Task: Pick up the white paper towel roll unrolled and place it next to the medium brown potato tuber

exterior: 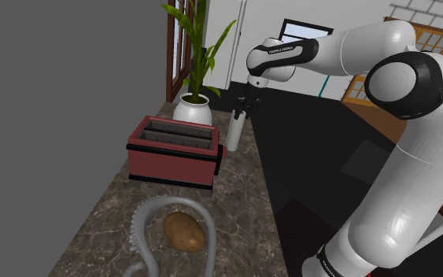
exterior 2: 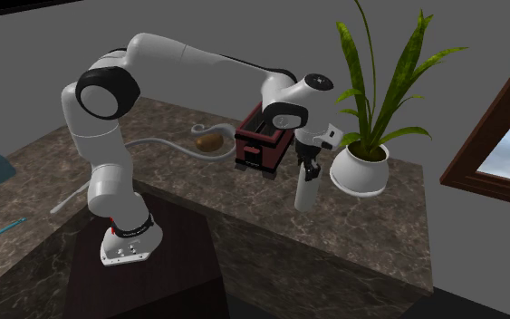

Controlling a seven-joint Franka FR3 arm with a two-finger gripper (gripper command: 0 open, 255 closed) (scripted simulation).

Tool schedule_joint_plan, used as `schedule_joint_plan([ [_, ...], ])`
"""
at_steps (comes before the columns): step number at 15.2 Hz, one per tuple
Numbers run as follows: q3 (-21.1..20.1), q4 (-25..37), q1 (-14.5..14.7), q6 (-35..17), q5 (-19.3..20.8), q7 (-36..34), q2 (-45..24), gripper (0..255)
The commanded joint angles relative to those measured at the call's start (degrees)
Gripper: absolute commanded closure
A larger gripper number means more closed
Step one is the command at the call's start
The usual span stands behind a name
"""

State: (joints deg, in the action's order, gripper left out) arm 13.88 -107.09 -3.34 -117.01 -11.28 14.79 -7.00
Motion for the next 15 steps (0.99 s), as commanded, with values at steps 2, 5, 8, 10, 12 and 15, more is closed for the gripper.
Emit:
schedule_joint_plan([
  [2, -0.02, 0.00, 0.01, 0.02, -0.03, 0.01, -0.03, 255],
  [5, -0.01, -0.02, 0.00, 0.02, -0.03, 0.02, -0.02, 255],
  [8, -0.01, -0.03, 0.01, 0.02, -0.03, 0.02, 0.00, 255],
  [10, 0.00, 0.50, 0.02, 0.71, 0.09, -0.15, 0.18, 255],
  [12, 0.04, 1.61, 0.01, 2.14, 0.31, -0.44, 0.53, 255],
  [15, 0.08, 3.38, 0.00, 4.30, 0.59, -0.86, 0.97, 255],
])
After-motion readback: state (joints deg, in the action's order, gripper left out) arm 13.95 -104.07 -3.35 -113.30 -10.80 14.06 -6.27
